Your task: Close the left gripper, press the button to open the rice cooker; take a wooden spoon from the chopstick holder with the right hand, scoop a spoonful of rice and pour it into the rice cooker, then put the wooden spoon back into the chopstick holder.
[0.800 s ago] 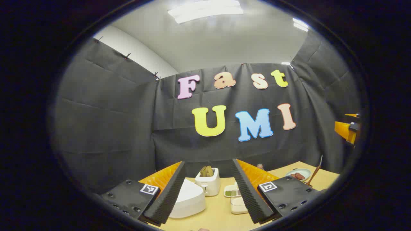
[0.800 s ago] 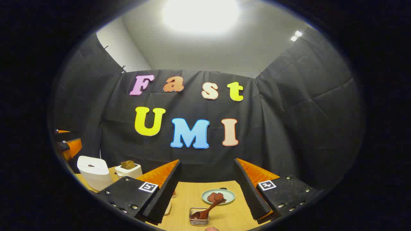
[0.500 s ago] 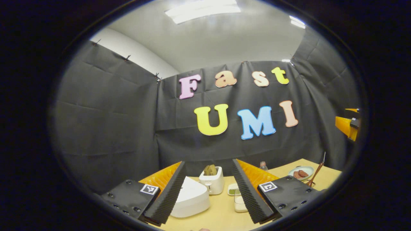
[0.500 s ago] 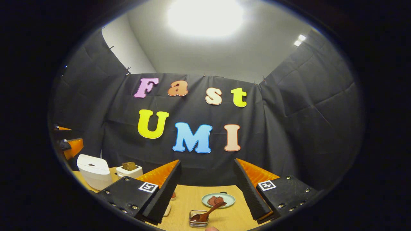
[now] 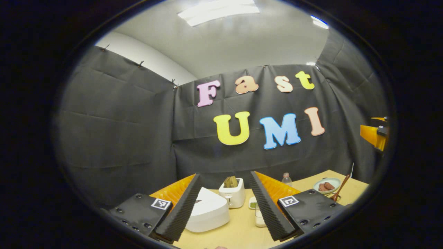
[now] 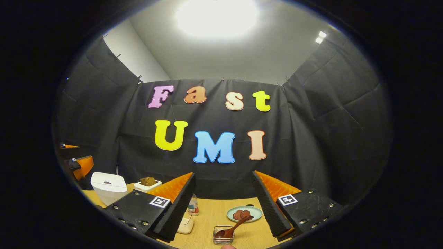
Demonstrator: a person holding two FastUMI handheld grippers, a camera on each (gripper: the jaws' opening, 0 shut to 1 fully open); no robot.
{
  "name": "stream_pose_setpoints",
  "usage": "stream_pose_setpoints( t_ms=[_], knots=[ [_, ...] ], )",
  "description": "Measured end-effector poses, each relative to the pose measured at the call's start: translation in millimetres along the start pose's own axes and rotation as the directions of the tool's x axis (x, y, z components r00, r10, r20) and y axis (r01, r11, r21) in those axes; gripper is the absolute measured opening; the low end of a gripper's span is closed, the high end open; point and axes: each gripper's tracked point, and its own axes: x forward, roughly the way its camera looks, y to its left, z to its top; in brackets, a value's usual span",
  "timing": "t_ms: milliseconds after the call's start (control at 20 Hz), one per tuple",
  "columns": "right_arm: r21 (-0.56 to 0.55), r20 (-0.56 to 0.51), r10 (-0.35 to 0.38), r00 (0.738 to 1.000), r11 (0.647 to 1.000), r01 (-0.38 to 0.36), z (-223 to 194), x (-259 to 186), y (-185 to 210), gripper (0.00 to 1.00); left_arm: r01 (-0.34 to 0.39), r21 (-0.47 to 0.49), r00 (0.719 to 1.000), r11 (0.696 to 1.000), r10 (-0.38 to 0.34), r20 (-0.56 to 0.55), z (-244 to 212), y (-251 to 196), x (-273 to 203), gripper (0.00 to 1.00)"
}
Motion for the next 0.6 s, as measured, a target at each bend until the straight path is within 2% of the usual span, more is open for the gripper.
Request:
stream_pose_setpoints(
  t_ms=[100, 150, 200, 250, 600],
  knots=[
    [0.001, -0.003, 0.005, 1.000, 1.000, -0.005, -0.5, -0.3, 0.2, 0.97, 0.004, 0.012, 1.000, 1.000, -0.004, 0.008, 4.5, 0.3, -0.8, 0.98],
    [0.002, -0.004, 0.009, 1.000, 1.000, -0.008, -0.9, -1.0, 0.5, 0.97, 0.005, 0.017, 1.000, 1.000, -0.005, 0.012, 6.7, 0.5, -2.2, 0.91],
    [0.002, -0.005, 0.009, 1.000, 1.000, -0.009, -1.3, -1.3, -0.7, 0.98, 0.005, 0.018, 1.000, 1.000, -0.006, 0.013, 9.1, 0.3, -2.7, 0.91],
    [0.002, -0.007, 0.009, 1.000, 1.000, -0.009, -1.8, -1.4, -1.7, 0.97, 0.005, 0.017, 1.000, 1.000, -0.005, 0.013, 10.5, -0.5, -4.7, 0.98],
    [0.010, -0.019, -0.015, 1.000, 1.000, 0.015, -6.0, -5.2, -7.6, 0.97, -0.005, -0.006, 1.000, 1.000, 0.005, -0.009, 10.0, 0.5, -6.8, 0.97]
  ],
)
